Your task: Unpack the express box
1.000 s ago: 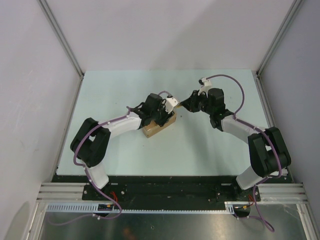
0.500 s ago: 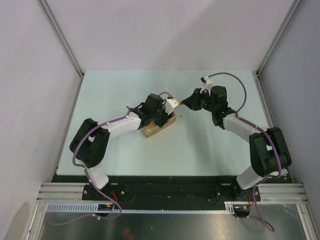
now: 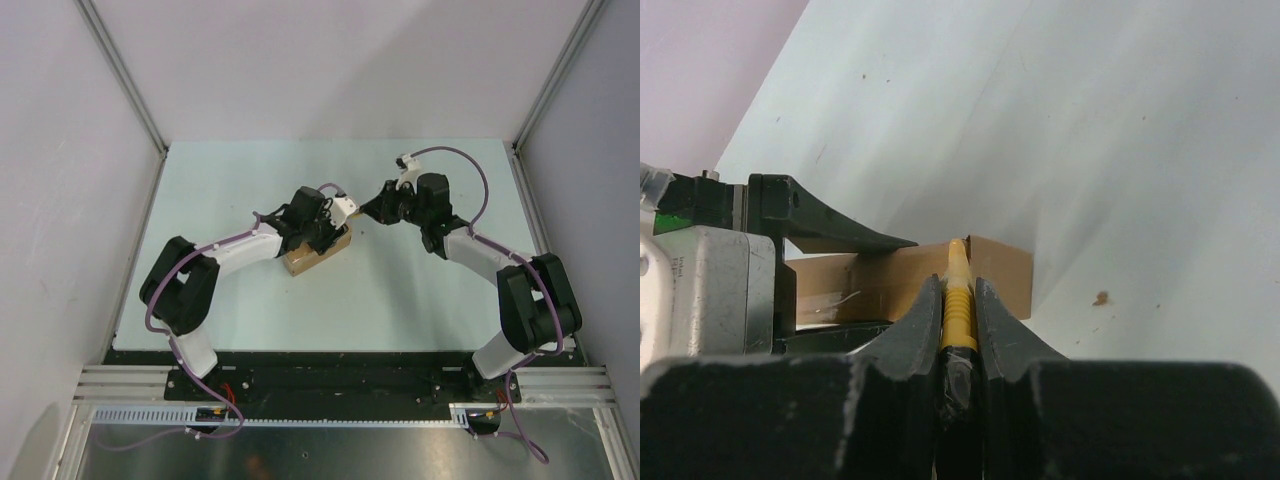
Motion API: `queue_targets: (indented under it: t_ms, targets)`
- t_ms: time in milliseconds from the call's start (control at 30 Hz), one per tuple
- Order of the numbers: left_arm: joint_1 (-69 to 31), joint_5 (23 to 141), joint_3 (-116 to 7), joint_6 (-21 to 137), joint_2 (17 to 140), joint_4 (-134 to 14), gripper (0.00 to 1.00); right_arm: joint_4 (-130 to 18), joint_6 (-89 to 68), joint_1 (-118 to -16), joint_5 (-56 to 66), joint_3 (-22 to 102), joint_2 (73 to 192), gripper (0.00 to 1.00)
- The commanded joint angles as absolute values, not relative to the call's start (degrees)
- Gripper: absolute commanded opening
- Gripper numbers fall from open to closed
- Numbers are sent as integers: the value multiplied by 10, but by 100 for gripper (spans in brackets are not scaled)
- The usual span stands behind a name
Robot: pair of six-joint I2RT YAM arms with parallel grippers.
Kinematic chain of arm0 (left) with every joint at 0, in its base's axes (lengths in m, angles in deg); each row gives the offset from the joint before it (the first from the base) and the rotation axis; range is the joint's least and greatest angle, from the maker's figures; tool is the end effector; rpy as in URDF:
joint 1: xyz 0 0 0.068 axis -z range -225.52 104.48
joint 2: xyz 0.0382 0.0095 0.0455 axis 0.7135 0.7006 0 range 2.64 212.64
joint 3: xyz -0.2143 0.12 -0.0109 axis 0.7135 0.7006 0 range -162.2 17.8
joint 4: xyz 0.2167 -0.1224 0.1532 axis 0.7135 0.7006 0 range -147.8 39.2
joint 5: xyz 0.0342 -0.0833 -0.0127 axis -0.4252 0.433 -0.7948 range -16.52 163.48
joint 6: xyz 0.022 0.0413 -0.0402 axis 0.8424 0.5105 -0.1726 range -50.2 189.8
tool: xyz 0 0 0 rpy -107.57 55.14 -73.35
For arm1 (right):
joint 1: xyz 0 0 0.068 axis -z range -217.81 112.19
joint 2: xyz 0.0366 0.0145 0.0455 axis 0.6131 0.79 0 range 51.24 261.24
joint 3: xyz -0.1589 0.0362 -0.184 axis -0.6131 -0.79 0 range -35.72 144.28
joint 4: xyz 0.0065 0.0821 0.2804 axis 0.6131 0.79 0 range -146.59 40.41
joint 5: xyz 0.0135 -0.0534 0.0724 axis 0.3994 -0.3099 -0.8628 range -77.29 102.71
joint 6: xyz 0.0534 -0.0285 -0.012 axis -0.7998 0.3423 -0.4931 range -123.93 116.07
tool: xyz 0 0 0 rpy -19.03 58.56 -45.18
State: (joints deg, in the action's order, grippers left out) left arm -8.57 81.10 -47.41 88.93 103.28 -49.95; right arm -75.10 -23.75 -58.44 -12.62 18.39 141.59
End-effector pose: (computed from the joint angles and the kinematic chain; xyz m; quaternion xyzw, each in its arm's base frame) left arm 0.3255 -0.2526 0.1511 0.4539 0.7961 -0.1215 0.3814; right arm 0.3594 0.1565 0.1984 -0.1348 0.7871 0.3650 0.4786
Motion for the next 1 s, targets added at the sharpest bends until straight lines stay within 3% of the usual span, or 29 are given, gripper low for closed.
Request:
queue_targets:
  t_ms: [0, 967]
  targets:
    - [-86, 807, -469, 926, 1054, -415, 38, -758, -227, -584, -116, 213, 1415, 0]
    - [-89, 805, -471, 927, 1062, -413, 35, -744, -220, -594, -120, 224, 1442, 0]
